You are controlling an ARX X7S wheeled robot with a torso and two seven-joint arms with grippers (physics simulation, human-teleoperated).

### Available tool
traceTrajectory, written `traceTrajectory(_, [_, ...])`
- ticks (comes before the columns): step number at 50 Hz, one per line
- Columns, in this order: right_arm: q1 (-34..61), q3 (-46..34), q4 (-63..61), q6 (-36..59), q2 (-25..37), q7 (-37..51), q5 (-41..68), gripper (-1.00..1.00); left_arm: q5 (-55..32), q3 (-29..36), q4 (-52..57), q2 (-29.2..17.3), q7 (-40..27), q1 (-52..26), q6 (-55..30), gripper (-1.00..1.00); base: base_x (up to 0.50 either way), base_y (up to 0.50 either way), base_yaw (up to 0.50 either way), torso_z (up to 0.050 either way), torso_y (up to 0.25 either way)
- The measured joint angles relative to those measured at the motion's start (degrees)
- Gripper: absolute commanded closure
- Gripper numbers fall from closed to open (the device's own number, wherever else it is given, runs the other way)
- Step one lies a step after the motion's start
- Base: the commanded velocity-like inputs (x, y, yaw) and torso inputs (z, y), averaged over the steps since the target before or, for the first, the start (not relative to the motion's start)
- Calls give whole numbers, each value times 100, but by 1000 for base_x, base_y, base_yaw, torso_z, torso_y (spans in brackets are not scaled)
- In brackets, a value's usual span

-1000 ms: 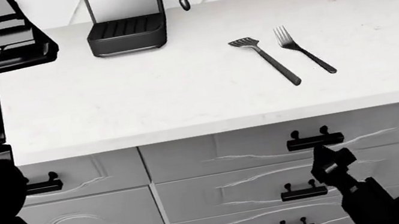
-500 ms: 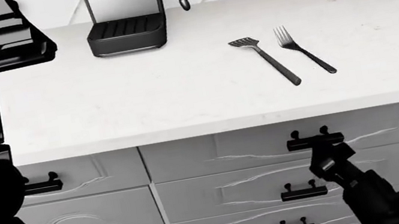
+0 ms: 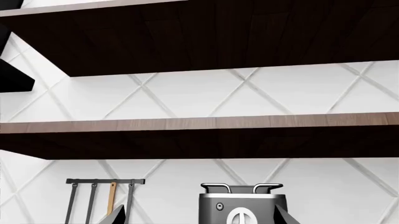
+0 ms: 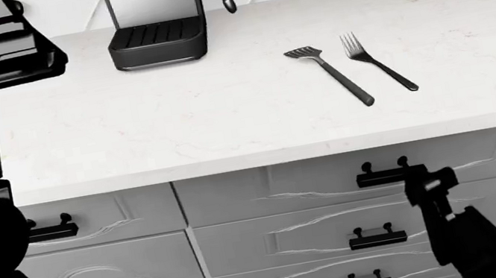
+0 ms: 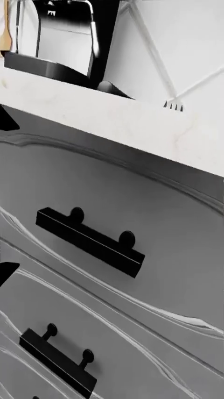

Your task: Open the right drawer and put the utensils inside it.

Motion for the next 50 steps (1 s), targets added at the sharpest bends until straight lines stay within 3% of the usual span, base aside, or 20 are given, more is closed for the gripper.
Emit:
traceTrajectory(22, [871, -17, 1655, -436, 137, 138, -95, -100, -57, -9, -5, -46, -53, -1, 8, -100, 0, 0, 0, 0, 0])
traceTrajectory(50, [2392, -651, 4333, -906, 421, -800, -921, -100, -102, -3, -56, -100, -106, 25, 69, -100, 0, 0, 0, 0, 0])
